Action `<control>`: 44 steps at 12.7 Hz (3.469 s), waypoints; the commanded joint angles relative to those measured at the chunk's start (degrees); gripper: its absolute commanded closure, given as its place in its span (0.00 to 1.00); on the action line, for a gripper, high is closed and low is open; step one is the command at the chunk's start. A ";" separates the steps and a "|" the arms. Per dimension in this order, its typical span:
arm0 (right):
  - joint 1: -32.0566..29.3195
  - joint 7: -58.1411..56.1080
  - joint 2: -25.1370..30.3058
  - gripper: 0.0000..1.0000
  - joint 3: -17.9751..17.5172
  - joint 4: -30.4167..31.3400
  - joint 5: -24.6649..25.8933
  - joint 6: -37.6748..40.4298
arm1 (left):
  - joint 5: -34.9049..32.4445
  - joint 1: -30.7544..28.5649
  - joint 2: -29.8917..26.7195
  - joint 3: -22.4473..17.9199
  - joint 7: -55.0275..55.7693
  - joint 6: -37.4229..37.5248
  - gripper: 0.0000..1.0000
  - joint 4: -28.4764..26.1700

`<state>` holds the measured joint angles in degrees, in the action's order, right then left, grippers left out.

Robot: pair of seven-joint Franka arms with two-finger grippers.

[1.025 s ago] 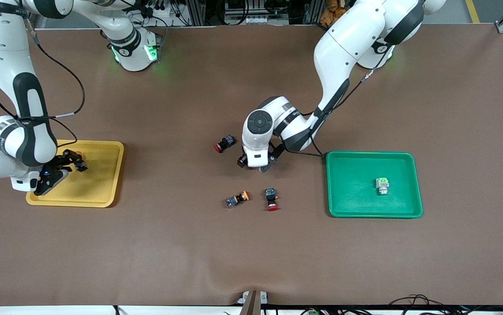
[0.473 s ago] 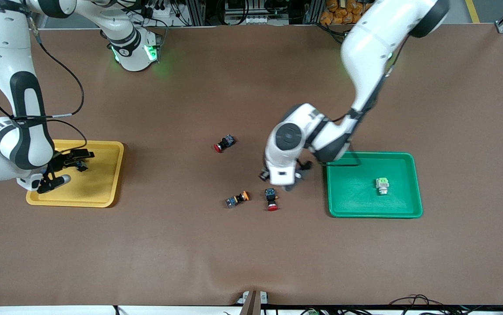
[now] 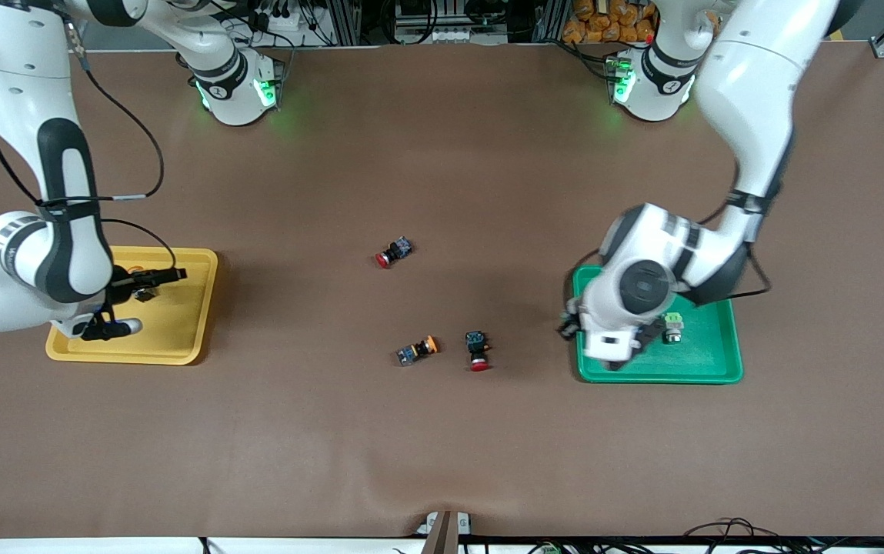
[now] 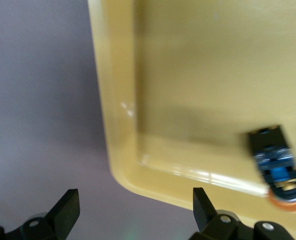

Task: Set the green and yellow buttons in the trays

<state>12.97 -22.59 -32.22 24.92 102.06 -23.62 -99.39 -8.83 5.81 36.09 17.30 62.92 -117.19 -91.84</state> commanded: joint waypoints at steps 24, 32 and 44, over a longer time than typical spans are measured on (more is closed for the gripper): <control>28.43 97.29 -18.49 0.00 -11.65 -25.33 -3.19 -36.57 | 6.81 -12.84 -34.94 0.80 -45.43 25.43 0.00 1.85; 28.95 96.77 -23.15 0.67 -11.65 -28.06 -0.74 -39.57 | 6.81 -12.76 -36.35 0.27 -45.60 25.69 0.00 2.28; 22.91 65.72 -6.22 1.00 -5.06 -16.41 1.91 -9.33 | 6.55 -5.56 -37.67 -11.49 -55.10 28.77 0.00 3.95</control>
<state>37.29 52.46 -45.20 19.87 76.41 -22.62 -108.21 -3.09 -1.76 -0.83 7.66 8.29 -90.02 -88.05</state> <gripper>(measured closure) 0.665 0.000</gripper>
